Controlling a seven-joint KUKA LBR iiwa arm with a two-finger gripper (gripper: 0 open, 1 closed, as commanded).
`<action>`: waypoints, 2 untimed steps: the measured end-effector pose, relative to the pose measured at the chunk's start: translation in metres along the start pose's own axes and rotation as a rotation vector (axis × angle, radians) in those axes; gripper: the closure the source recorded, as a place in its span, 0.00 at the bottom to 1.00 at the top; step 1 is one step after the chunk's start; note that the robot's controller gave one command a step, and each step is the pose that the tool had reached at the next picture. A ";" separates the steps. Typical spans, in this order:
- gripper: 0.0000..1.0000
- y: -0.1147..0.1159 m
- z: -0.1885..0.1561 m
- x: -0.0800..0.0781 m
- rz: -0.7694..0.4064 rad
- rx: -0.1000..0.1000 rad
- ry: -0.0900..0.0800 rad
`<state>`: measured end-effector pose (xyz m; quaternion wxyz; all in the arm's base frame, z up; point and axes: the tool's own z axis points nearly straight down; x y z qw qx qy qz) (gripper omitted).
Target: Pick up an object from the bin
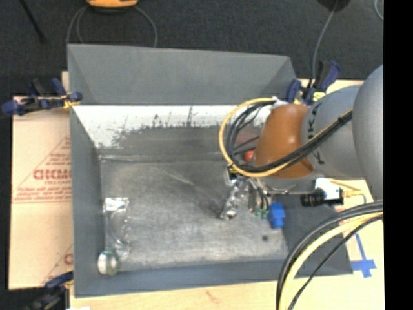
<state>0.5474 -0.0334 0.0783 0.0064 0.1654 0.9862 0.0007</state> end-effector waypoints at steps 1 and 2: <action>1.00 0.000 -0.018 -0.002 -0.006 0.001 0.005; 1.00 0.001 -0.109 -0.006 -0.015 0.000 0.002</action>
Offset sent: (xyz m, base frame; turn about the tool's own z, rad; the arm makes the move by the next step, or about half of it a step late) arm -0.0001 0.0000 0.0165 0.0000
